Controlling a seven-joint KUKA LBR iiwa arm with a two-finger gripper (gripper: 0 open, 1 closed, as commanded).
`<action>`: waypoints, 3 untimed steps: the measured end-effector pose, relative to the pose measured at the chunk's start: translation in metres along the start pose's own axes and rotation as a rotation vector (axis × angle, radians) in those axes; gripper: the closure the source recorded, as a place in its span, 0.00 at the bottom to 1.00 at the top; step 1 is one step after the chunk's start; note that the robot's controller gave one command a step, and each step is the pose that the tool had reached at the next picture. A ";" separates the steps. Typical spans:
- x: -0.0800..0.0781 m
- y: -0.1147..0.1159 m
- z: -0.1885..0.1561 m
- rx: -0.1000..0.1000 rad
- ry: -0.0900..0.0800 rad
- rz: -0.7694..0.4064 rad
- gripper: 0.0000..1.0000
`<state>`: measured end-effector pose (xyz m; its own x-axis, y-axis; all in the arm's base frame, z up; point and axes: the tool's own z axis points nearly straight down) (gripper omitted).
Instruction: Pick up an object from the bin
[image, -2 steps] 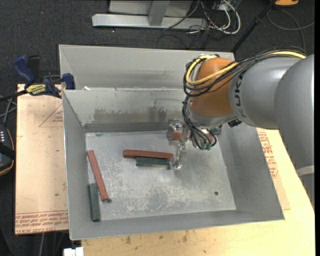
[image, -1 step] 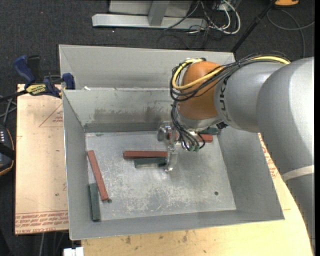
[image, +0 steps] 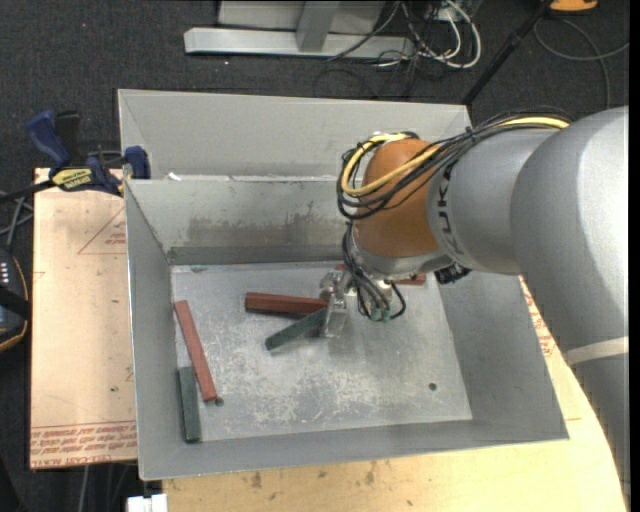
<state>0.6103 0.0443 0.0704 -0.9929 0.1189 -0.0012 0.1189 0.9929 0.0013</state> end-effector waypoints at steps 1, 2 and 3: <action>0.000 0.000 0.000 0.000 0.000 0.000 1.00; -0.008 0.008 -0.116 0.000 -0.002 -0.044 1.00; -0.008 0.008 -0.116 0.000 -0.002 -0.045 0.00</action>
Offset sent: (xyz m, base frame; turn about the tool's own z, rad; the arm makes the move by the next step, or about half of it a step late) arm 0.0080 0.0061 0.1157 -0.0450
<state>0.6190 0.0510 0.1862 -0.9973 0.0737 -0.0031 0.0737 0.9973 0.0009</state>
